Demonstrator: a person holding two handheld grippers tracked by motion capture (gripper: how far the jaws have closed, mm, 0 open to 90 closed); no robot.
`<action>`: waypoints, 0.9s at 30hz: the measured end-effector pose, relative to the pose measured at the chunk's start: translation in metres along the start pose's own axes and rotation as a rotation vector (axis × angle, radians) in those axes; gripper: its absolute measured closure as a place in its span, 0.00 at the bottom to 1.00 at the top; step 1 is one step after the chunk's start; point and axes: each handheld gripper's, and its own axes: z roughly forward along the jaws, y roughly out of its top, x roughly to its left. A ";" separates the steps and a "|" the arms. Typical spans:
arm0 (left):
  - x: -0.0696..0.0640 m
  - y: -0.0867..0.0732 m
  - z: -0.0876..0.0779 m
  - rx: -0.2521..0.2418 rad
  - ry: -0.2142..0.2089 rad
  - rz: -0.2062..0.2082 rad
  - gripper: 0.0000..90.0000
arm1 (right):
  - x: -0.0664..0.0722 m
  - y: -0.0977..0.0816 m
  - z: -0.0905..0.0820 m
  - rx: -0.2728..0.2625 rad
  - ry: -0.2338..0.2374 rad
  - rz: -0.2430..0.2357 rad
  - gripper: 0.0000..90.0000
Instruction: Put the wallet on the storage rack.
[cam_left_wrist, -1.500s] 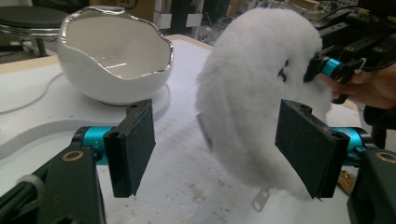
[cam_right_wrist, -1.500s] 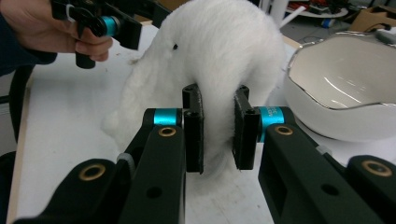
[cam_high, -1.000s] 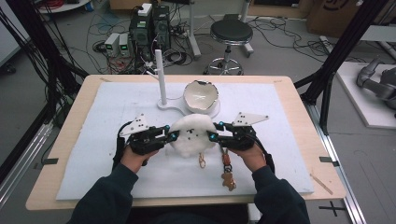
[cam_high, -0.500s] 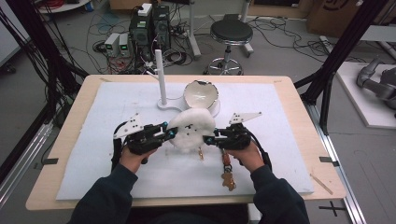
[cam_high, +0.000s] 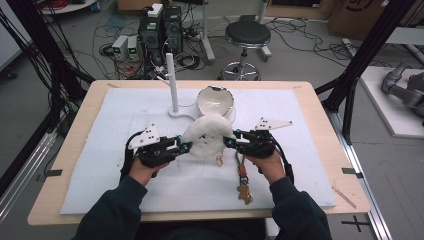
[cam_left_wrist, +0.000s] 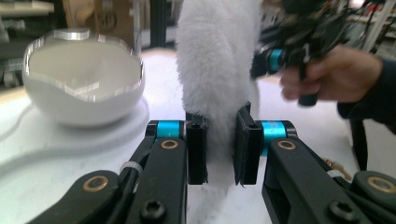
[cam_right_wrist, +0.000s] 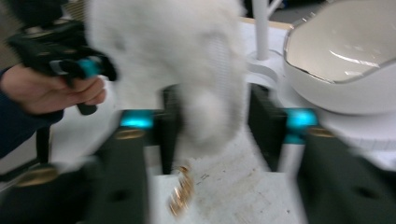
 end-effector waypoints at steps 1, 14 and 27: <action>0.000 0.000 0.000 0.000 0.000 0.000 0.86 | 0.000 0.000 0.000 0.000 0.000 0.000 0.54; 0.002 -0.009 0.011 0.158 0.046 -0.047 0.83 | 0.006 0.006 0.001 0.021 -0.009 -0.100 0.87; 0.035 -0.007 -0.029 0.104 0.313 -0.098 0.26 | 0.006 0.053 0.005 0.017 -0.145 -0.268 0.87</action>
